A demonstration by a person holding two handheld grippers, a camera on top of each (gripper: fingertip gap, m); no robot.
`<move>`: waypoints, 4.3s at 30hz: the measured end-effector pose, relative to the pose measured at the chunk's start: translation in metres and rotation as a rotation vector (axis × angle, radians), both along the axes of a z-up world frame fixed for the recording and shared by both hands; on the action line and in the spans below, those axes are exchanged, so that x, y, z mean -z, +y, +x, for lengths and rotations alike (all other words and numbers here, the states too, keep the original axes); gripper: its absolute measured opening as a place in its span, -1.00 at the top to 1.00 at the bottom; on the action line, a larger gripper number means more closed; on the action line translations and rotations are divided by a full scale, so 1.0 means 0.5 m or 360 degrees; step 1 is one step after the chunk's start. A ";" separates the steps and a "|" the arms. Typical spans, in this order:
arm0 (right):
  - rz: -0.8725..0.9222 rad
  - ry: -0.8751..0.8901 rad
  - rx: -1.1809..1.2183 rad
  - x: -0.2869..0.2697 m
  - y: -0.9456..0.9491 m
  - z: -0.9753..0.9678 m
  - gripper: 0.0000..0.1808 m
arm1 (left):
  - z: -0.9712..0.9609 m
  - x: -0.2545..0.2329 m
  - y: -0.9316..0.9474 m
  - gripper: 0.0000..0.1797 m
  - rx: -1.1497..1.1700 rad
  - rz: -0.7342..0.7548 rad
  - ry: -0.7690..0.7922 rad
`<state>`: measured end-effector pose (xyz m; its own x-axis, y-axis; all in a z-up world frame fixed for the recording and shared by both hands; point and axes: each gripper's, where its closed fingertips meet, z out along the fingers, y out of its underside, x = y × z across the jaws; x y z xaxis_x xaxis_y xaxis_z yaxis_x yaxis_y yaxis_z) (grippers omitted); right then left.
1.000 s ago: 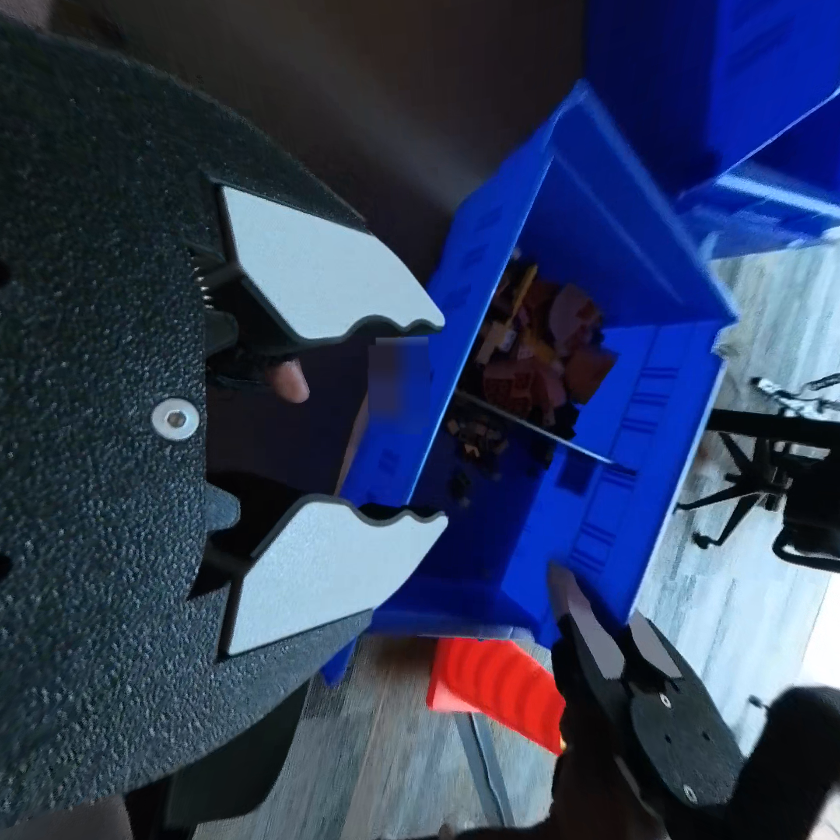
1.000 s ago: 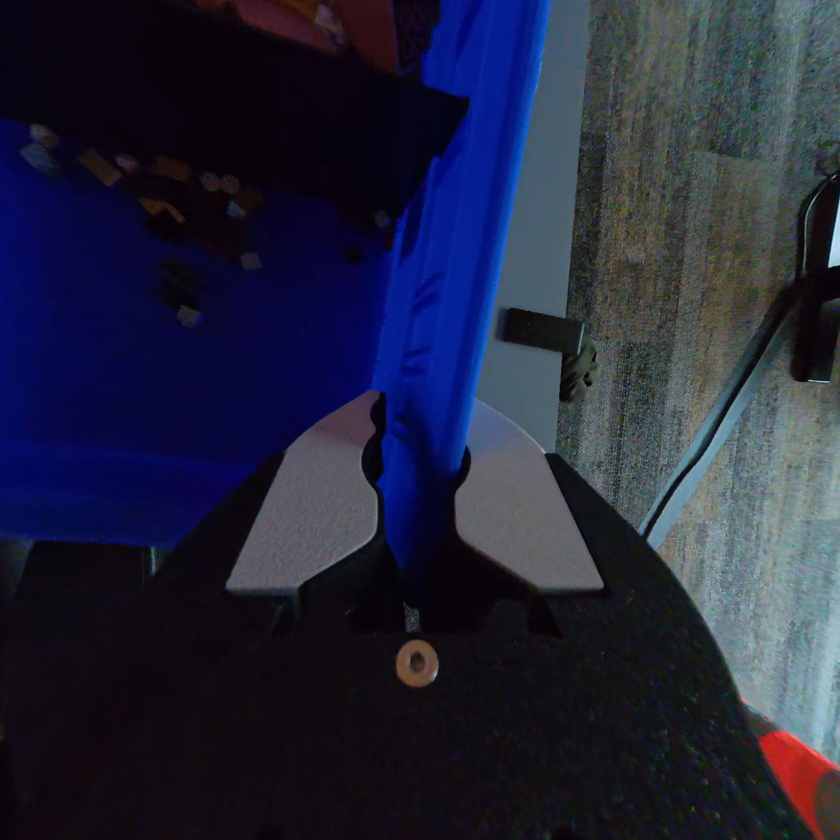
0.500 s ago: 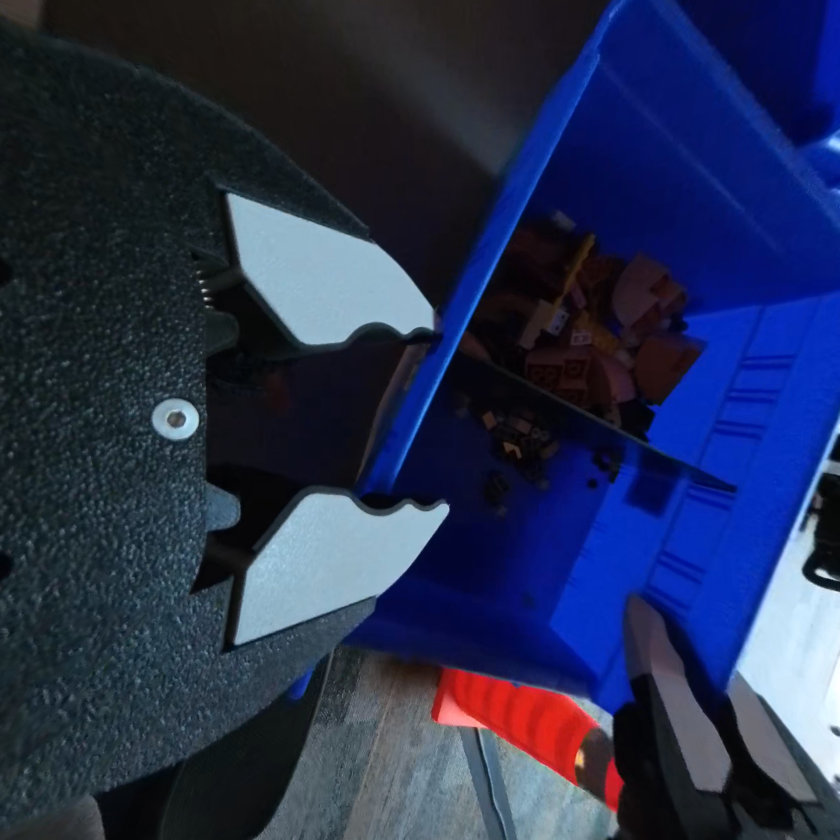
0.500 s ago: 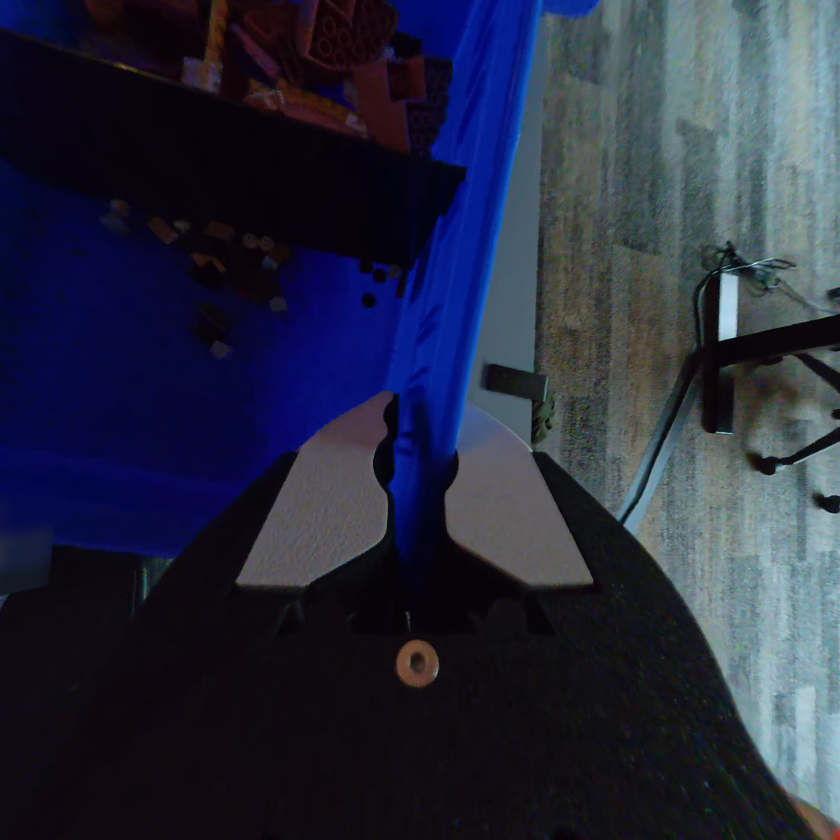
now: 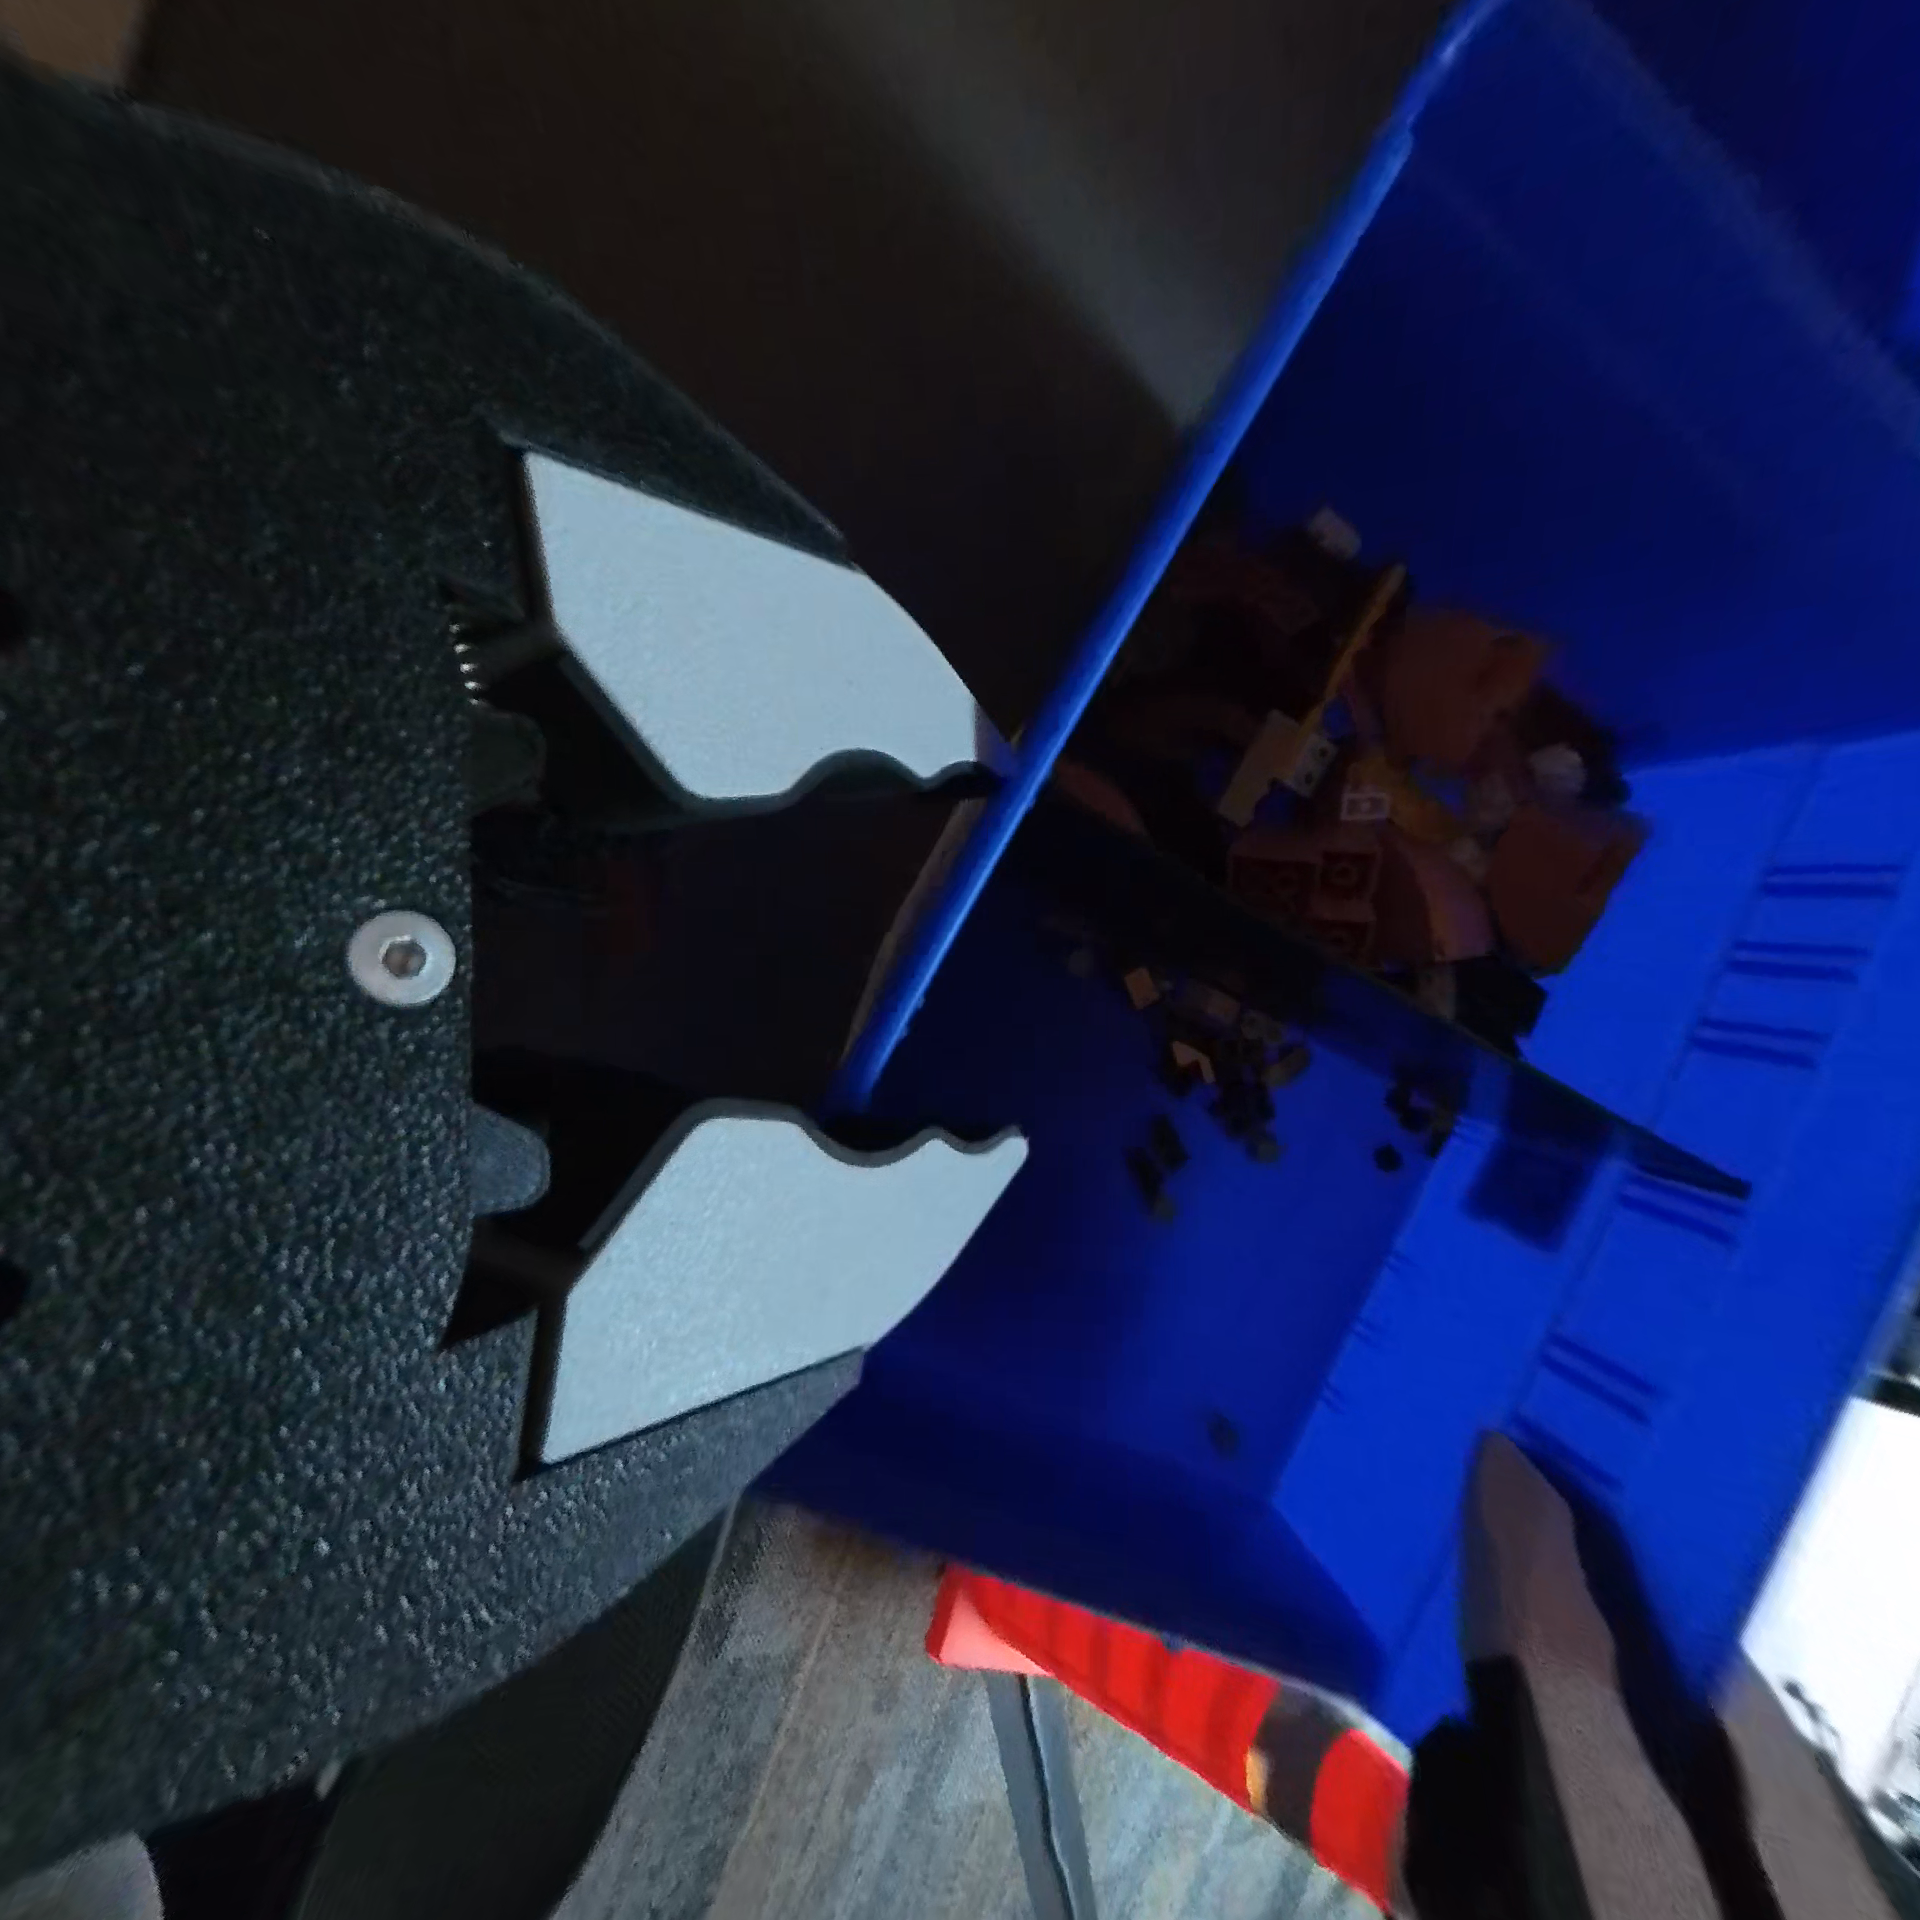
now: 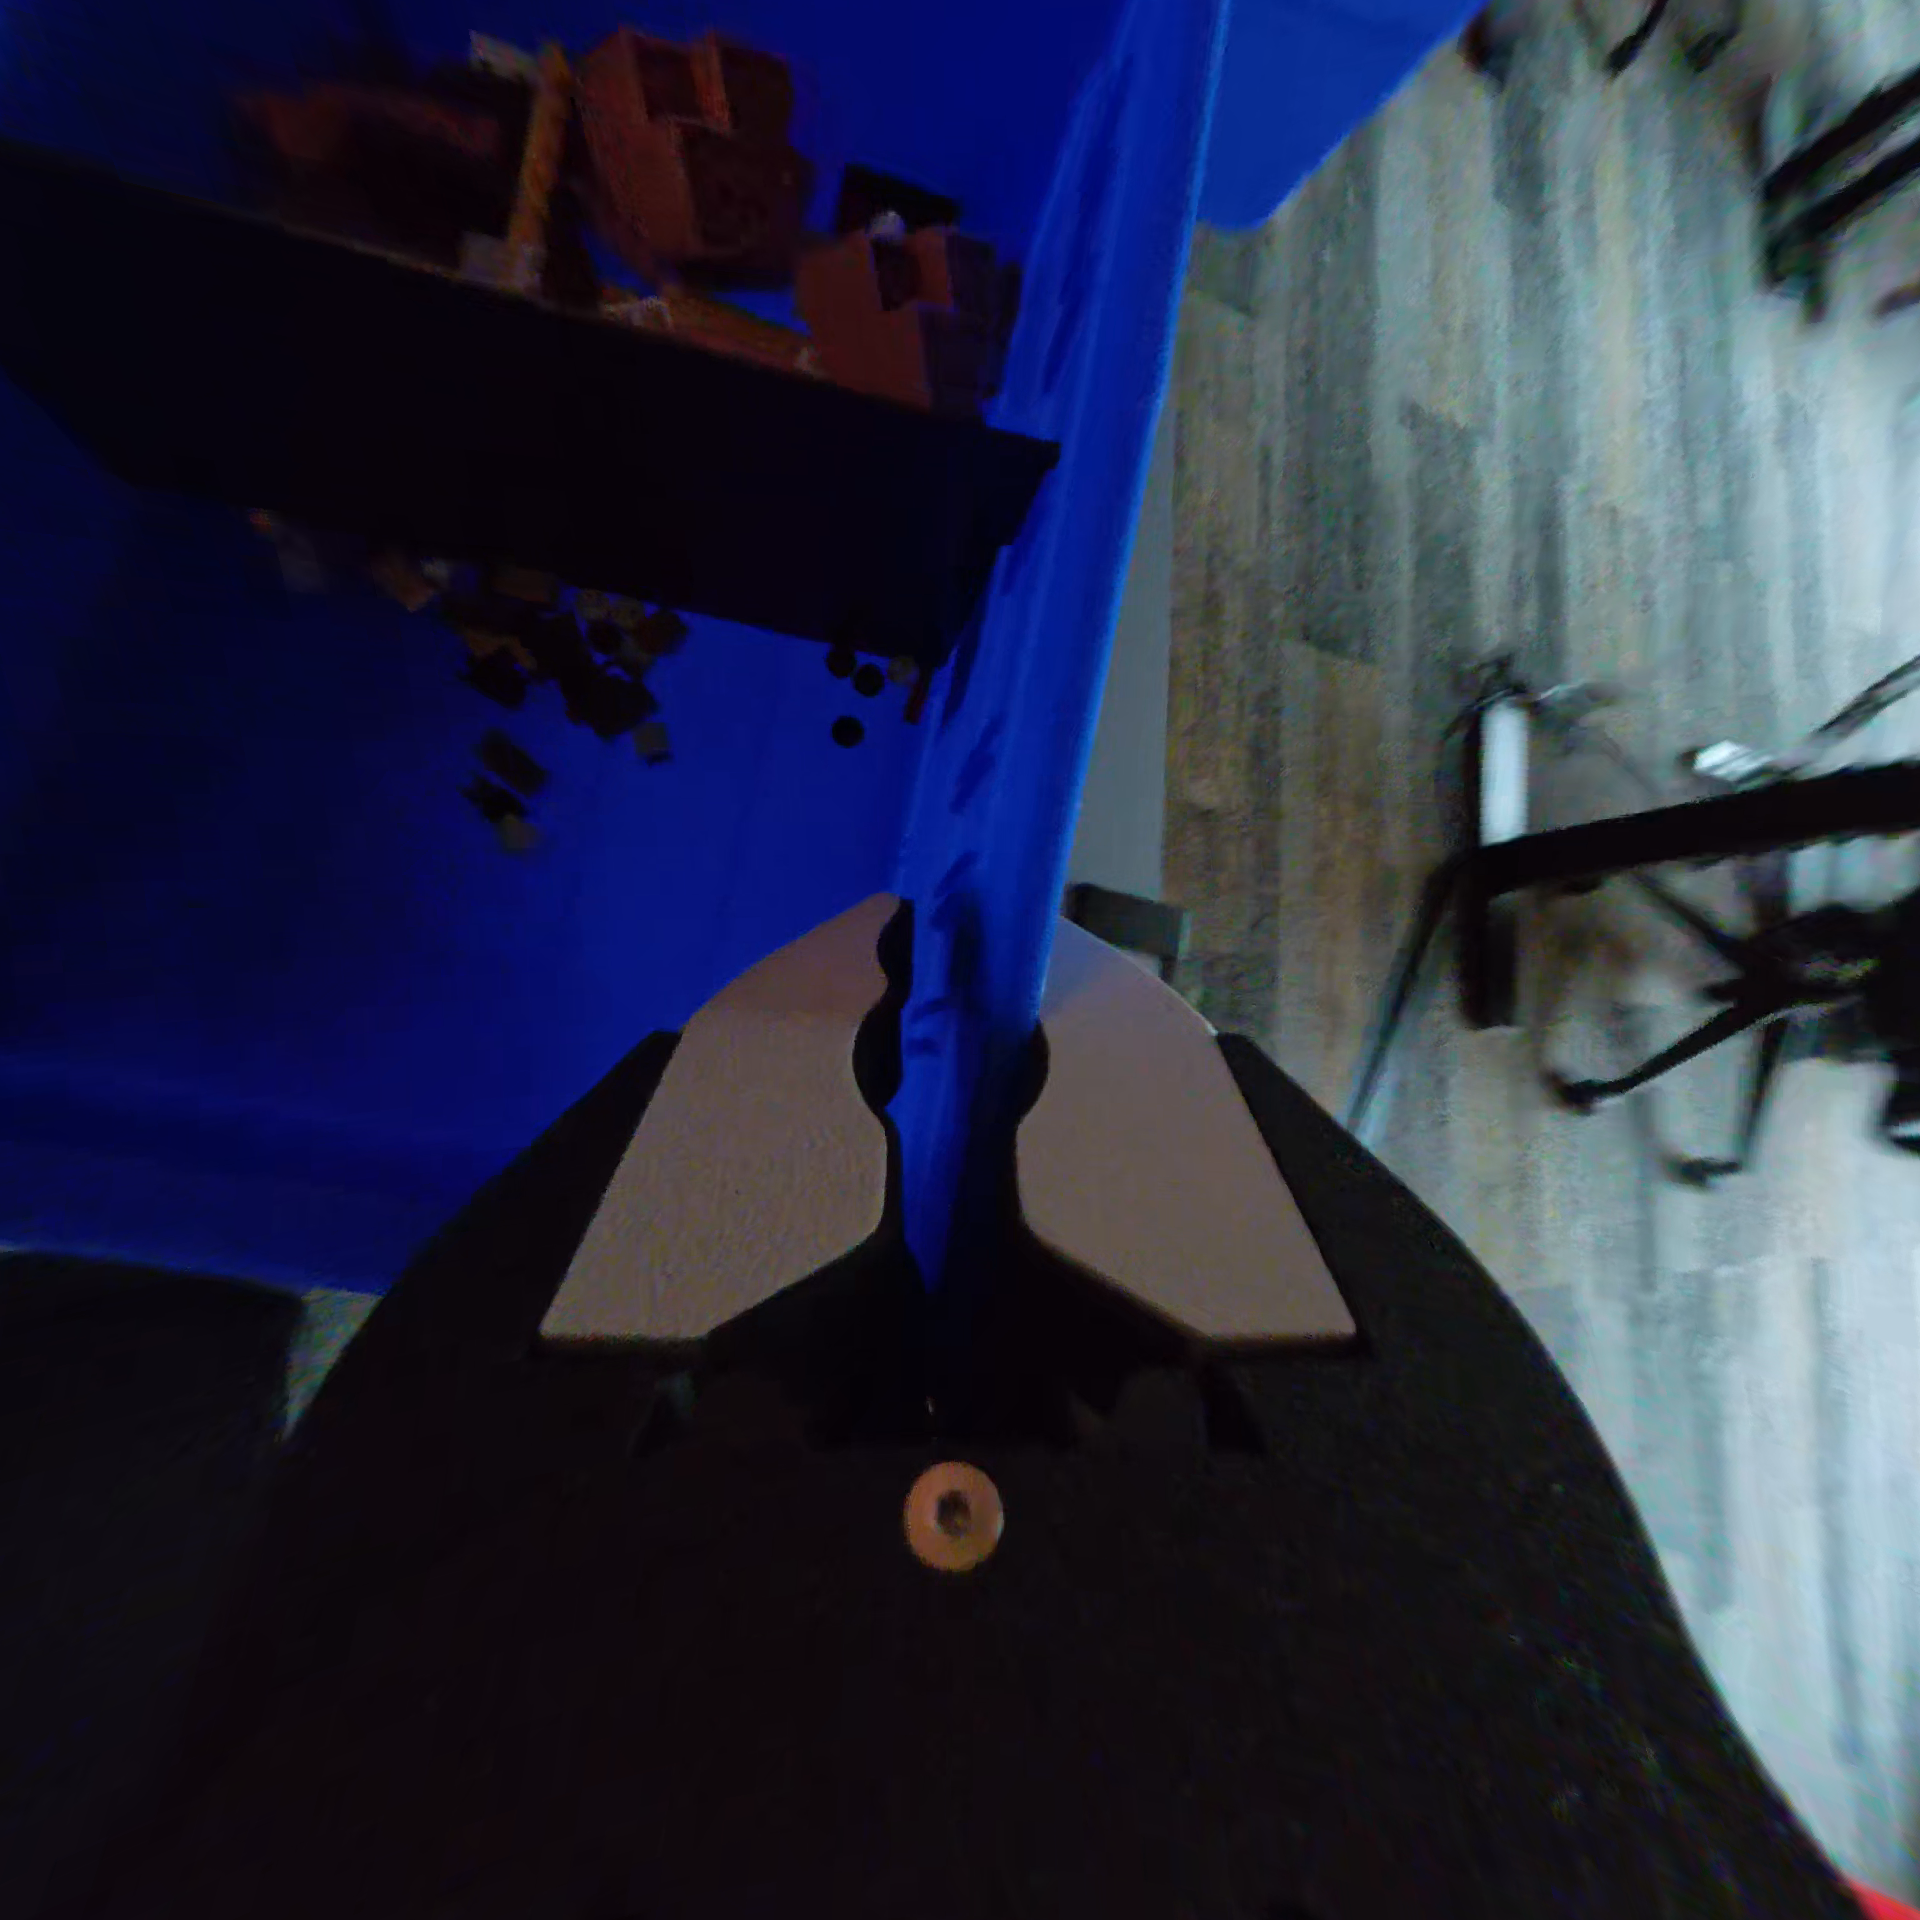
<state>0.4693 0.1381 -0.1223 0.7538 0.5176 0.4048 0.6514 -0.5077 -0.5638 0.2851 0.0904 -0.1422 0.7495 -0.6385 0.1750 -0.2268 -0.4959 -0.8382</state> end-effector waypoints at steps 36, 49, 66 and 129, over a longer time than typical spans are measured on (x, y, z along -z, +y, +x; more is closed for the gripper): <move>0.0163 0.0368 -0.0053 0.014 0.020 0.002 0.84 | 0.023 0.005 -0.002 0.24 0.0013 -0.0110 -0.0044; 0.0141 0.0409 -0.0032 0.030 0.031 0.035 0.25 | -0.069 -0.094 -0.030 0.34 0.0160 0.0223 0.0141; -0.0390 0.0480 0.0122 0.114 0.040 -0.162 0.56 | -0.230 -0.062 -0.041 0.48 -0.0049 0.0165 0.0068; -0.0319 0.1218 -0.0580 -0.160 -0.045 -0.323 0.94 | -0.384 -0.114 -0.132 0.50 -0.0374 0.0216 0.0024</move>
<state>0.3077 0.1154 -0.0424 0.5548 0.7870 -0.2698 0.2712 -0.4777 -0.8356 0.0934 0.0246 -0.0853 0.8818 -0.4635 0.0874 -0.1317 -0.4199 -0.8980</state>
